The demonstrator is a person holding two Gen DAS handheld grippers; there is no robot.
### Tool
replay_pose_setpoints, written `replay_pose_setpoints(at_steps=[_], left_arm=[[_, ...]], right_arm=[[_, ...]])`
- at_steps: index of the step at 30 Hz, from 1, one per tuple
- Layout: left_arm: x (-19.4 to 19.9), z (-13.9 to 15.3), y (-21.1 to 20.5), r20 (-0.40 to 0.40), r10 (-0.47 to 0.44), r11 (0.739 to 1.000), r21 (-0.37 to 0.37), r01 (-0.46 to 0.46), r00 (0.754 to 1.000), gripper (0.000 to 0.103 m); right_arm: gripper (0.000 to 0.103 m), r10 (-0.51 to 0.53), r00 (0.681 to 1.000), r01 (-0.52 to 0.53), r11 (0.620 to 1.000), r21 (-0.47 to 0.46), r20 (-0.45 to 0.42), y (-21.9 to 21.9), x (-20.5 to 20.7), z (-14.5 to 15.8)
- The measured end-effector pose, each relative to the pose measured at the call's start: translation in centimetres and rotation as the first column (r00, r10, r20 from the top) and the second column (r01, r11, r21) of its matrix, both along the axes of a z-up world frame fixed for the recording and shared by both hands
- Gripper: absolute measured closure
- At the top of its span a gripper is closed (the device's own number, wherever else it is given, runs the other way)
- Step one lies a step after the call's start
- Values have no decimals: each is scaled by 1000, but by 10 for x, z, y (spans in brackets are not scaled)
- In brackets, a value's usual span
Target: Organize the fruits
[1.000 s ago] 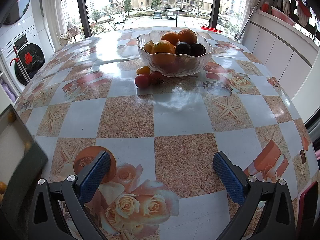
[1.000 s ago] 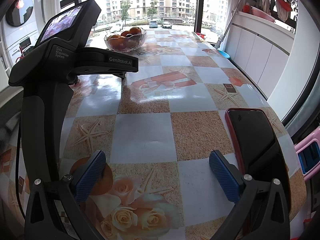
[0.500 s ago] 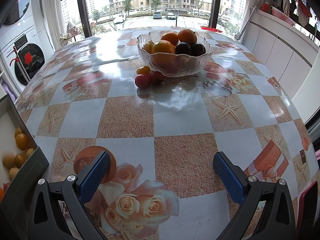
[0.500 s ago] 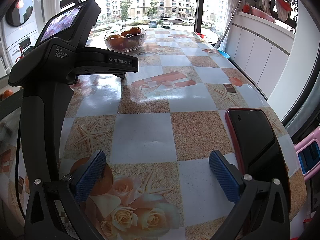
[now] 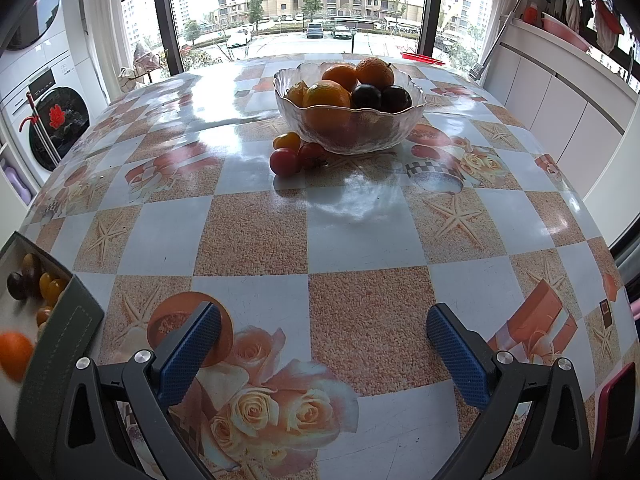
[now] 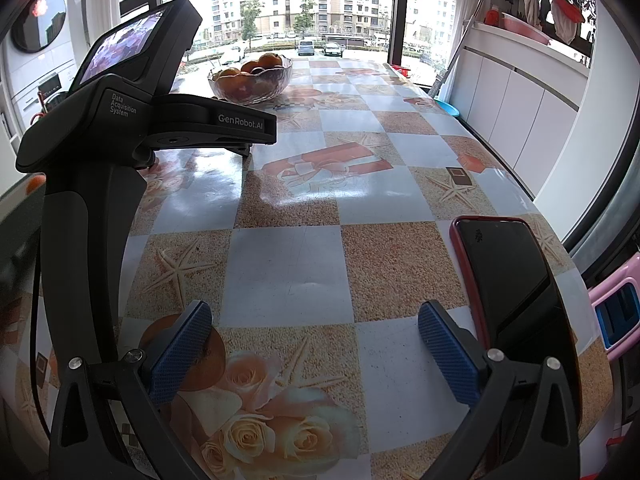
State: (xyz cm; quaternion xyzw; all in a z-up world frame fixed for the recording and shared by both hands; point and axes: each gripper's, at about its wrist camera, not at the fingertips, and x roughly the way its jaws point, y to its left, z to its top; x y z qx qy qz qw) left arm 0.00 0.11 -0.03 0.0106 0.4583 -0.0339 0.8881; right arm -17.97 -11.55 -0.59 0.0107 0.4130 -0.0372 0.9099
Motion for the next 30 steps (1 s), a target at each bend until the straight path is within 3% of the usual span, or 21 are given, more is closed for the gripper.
replay_pose_setpoints(at_steps=[13, 21, 30], left_arm=[[0, 0, 0, 0, 0, 1000, 0, 0, 1000, 0], [0, 0, 0, 0, 0, 1000, 0, 0, 1000, 0], [0, 0, 0, 0, 0, 1000, 0, 0, 1000, 0]], right_arm=[[0, -3, 1000, 3, 1000, -2, -9, 0, 0, 0], [0, -31, 998, 31, 1000, 4, -60, 1, 7, 1], [0, -36, 999, 36, 999, 0, -34, 3, 4, 0]])
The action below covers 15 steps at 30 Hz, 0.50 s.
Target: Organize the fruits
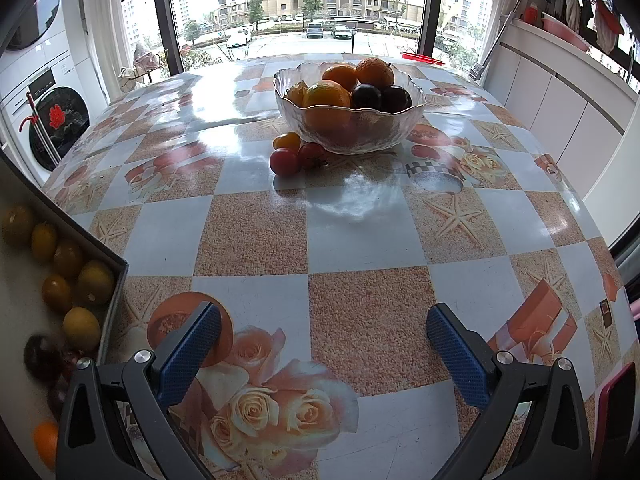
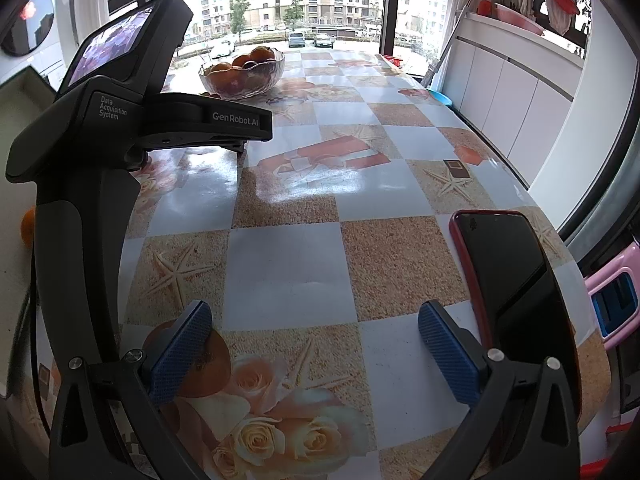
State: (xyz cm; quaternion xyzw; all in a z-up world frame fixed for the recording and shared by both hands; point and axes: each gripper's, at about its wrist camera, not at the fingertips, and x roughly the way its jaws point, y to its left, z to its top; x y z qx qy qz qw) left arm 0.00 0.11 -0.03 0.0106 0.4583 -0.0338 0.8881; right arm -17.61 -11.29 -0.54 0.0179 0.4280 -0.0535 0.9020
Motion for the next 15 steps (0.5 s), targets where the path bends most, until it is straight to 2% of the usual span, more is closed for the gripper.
replay_pose_setpoints(at_steps=[15], left_arm=[[0, 0, 0, 0, 0, 1000, 0, 0, 1000, 0]], right_arm=[[0, 1, 1000, 0, 1000, -2, 11, 1, -2, 1]])
